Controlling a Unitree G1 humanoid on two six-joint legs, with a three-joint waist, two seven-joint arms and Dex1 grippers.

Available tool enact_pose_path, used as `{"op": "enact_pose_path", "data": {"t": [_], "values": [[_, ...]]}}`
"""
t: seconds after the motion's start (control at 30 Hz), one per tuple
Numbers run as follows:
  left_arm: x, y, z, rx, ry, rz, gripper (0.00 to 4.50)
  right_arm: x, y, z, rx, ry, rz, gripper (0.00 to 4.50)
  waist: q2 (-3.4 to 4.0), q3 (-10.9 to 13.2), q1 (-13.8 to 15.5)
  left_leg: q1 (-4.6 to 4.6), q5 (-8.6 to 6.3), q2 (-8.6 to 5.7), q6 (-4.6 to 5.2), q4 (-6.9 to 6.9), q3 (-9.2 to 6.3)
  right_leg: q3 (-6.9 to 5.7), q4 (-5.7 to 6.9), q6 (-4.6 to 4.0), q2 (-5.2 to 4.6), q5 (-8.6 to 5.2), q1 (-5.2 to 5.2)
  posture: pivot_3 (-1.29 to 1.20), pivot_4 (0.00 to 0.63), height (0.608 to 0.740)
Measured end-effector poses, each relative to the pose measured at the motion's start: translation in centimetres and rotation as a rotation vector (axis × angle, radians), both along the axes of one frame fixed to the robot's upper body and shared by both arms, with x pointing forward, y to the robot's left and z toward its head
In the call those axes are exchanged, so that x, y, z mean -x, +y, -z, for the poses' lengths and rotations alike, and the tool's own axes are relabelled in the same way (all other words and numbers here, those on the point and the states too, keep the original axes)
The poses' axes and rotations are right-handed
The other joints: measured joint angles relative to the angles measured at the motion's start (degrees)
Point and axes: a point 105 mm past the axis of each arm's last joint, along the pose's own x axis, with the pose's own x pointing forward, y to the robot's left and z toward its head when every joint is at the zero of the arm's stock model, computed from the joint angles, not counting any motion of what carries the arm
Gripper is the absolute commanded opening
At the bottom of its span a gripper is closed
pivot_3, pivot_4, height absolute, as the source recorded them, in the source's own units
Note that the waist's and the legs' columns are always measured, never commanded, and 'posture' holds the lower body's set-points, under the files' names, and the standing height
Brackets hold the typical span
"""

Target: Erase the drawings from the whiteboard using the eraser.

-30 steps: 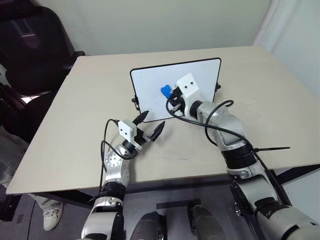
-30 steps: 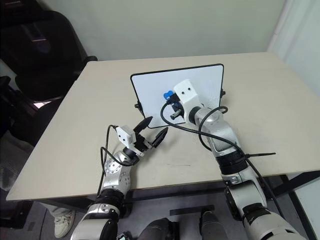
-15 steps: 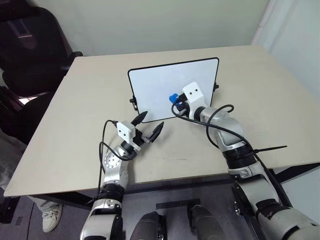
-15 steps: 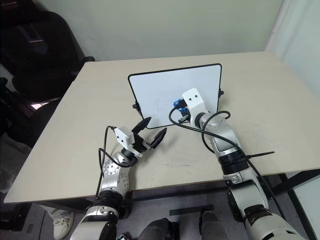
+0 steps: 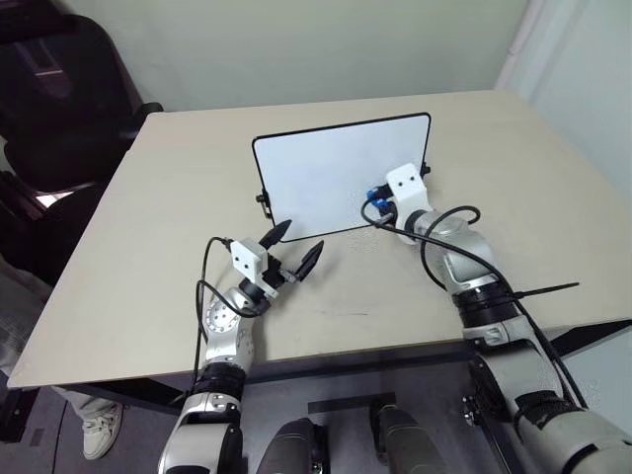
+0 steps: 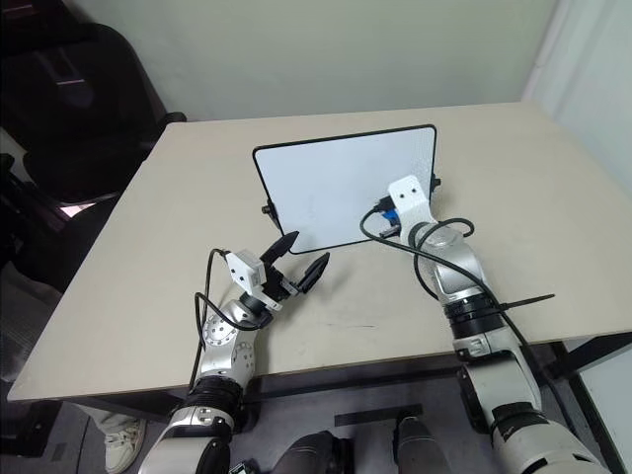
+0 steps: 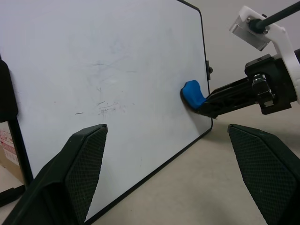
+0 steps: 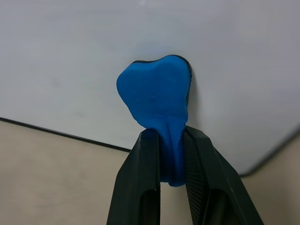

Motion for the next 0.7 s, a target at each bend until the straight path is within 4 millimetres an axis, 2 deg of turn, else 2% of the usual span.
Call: {"op": "enact_pose_path", "data": {"t": [0.1,0.23,0.3,0.37,0.53,0.63,0.7], "values": [[0.0,0.0,0.0,0.0,0.0,0.0,4.5,0.8,-0.2,-0.5,-0.044,0.003,-0.011,0.4,0.0,0.0,0.0,-0.02,0.0,0.0,0.0,0.0,0.0,-0.02,0.01,0.0,0.01,0.0,-0.01,0.0,0.15,0.726],[0.0,0.0,0.0,0.001,0.001,0.0,4.5,3.2,0.2,-3.1,-0.128,-0.013,-0.095,0.4,0.02,0.0,0.1,-0.05,-0.01,0.02,-0.01,-0.01,-0.01,-0.04,0.01,0.03,0.06,-0.04,-0.02,0.0,0.15,0.726],[-0.1,-0.1,0.0,0.004,0.001,0.003,4.5,4.2,-0.2,-3.3,-0.133,0.014,-0.094,0.4,0.0,0.0,0.1,-0.02,-0.01,0.03,-0.01,0.0,-0.01,-0.04,-0.01,0.07,0.07,-0.07,0.03,0.0,0.15,0.726],[-0.1,-0.2,0.0,0.005,0.001,0.005,4.5,4.8,-1.1,-2.3,-0.122,0.074,-0.064,0.4,-0.01,0.0,0.1,0.0,-0.01,0.02,0.0,0.0,-0.01,-0.03,-0.03,0.1,0.05,-0.08,0.06,0.0,0.15,0.726],[-0.1,-0.5,0.0,0.006,0.001,0.011,4.5,7.6,-6.0,3.3,-0.086,0.332,0.087,0.4,0.01,0.0,0.5,0.02,-0.07,0.02,-0.02,-0.01,-0.01,-0.01,0.01,0.19,0.04,-0.18,0.06,0.0,0.15,0.726],[-0.2,-0.3,0.3,0.003,0.016,0.007,4.5,8.3,-7.4,4.0,-0.07,0.363,0.126,0.4,0.07,0.0,0.4,0.08,-0.05,0.02,-0.03,-0.01,-0.01,0.01,0.04,0.13,0.06,-0.13,0.09,0.0,0.15,0.726],[-0.3,-0.3,0.4,0.003,0.021,0.007,4.5,8.4,-7.8,4.1,-0.064,0.367,0.135,1.09,0.02,0.0,0.4,0.18,-0.04,0.02,0.0,0.0,-0.02,0.02,0.03,0.12,0.07,-0.12,0.21,0.0,0.15,0.726]]}}
